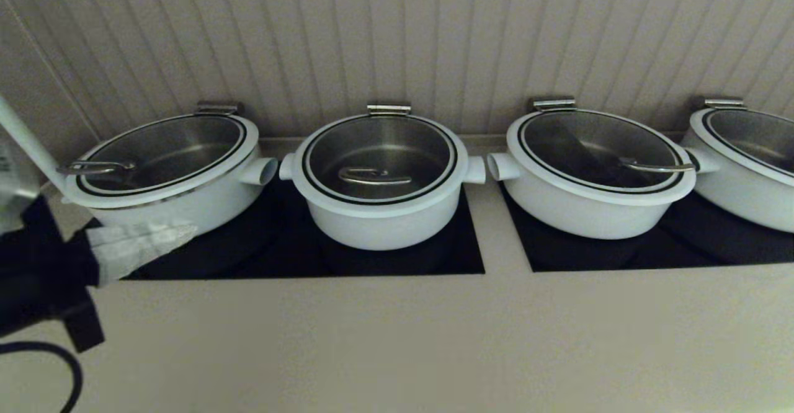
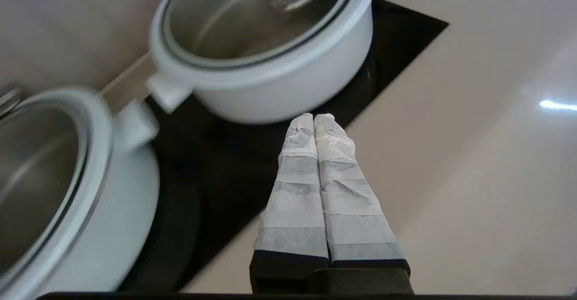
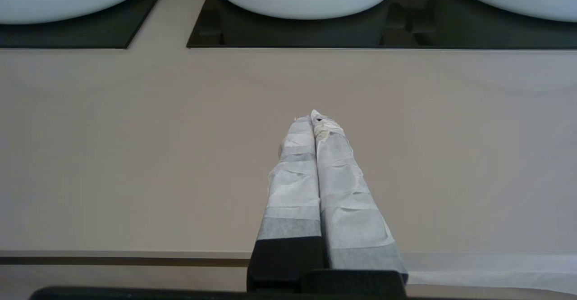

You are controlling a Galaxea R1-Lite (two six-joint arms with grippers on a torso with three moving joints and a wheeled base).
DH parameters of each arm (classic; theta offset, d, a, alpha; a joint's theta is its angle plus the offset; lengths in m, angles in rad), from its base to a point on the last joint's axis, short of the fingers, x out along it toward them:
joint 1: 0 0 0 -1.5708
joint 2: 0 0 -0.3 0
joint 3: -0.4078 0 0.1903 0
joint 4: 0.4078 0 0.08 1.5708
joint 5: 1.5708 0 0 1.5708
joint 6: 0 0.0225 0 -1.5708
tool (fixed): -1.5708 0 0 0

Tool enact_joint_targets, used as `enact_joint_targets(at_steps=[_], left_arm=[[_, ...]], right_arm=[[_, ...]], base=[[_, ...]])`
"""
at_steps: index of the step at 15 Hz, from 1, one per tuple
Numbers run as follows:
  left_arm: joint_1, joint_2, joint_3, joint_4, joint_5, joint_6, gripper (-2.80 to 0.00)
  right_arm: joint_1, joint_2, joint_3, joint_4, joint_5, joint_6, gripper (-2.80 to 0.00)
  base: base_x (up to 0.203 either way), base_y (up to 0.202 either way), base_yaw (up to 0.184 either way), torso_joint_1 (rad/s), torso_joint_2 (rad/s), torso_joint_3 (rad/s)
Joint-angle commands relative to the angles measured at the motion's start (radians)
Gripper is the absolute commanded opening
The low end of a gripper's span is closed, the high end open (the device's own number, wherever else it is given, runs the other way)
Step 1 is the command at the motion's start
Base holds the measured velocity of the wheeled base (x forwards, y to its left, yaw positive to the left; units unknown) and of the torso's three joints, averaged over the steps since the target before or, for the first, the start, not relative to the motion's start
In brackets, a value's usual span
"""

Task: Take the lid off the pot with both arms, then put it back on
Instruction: Open the food pot lid a small opening with the left arm

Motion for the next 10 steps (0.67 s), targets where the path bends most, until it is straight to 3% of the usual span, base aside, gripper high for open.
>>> enact_joint_targets(at_steps=[1, 8, 10], left_arm=[[-0.046, 0.223, -0.053, -0.054, -0.001, 0.004, -2.80], [-0.082, 0.511, -0.168, -0.251, 0.007, -0.013, -2.80], [-0.110, 0.520, -0.177, -0.255, 0.009, -0.058, -2.80]], right_arm=[[0.000, 0.001, 0.000, 0.000, 0.000, 0.000, -2.80], [0.000, 0.000, 0.000, 0.000, 0.000, 0.000, -2.80], [0.000, 0.000, 0.000, 0.000, 0.000, 0.000, -2.80]], base=[[0.000, 0.000, 0.000, 0.000, 0.00, 0.000], [0.000, 0.000, 0.000, 0.000, 0.00, 0.000], [0.000, 0.000, 0.000, 0.000, 0.00, 0.000]])
